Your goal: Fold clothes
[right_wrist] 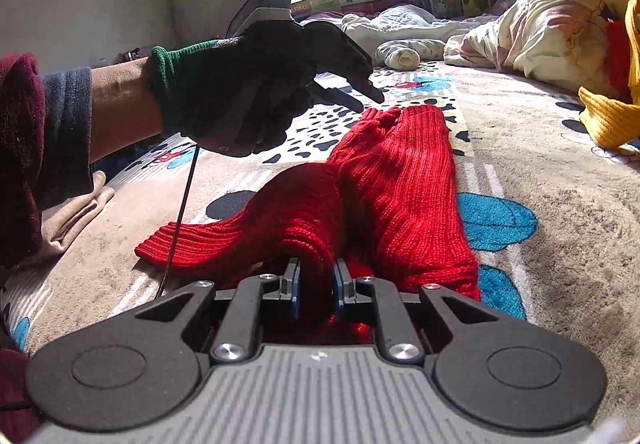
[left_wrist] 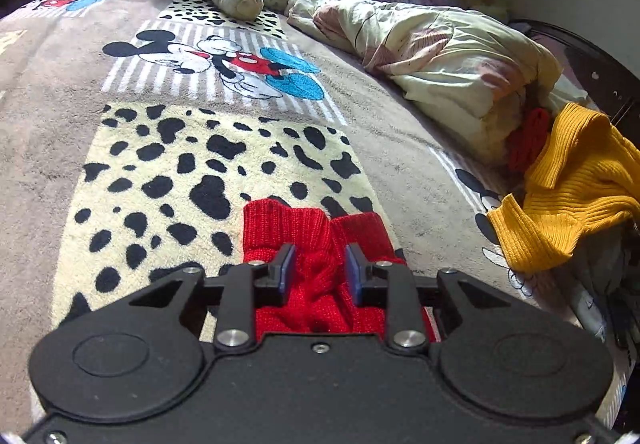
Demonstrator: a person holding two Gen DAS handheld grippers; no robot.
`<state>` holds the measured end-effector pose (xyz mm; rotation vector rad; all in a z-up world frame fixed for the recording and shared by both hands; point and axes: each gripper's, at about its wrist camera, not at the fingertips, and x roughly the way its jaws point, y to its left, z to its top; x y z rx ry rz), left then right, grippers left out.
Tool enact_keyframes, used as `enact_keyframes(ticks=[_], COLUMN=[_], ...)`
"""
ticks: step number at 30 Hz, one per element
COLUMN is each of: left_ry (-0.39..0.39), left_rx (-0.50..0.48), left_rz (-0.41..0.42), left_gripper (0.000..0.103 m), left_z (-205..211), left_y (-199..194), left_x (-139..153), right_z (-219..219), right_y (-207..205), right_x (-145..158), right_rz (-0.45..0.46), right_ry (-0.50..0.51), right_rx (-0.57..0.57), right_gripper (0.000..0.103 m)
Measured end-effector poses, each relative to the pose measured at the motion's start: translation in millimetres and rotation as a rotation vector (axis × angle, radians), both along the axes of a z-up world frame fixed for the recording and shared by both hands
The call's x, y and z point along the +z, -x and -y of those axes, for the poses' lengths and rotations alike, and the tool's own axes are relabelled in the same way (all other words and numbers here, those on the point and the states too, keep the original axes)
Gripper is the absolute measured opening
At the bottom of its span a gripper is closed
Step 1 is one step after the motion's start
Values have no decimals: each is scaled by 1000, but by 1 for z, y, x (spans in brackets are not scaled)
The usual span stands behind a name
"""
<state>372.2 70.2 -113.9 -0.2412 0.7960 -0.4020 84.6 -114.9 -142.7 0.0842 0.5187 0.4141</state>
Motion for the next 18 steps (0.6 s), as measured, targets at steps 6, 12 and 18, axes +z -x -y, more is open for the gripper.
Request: enact_keyframes(ticks=[6, 12, 18], left_ry=[-133, -108, 89], left_rx=[-184, -182, 9], left_rz=[-45, -74, -46], left_gripper=[12, 12, 37], left_z=[20, 27, -36], left_y=[22, 37, 95], left_x=[-12, -34, 2], right_z=[-19, -24, -14], right_y=[17, -17, -11], right_x=[18, -12, -6], right_rz=[229, 36, 20], right_ry=[103, 126, 105], right_rx=[51, 71, 47], right_gripper=[18, 13, 13])
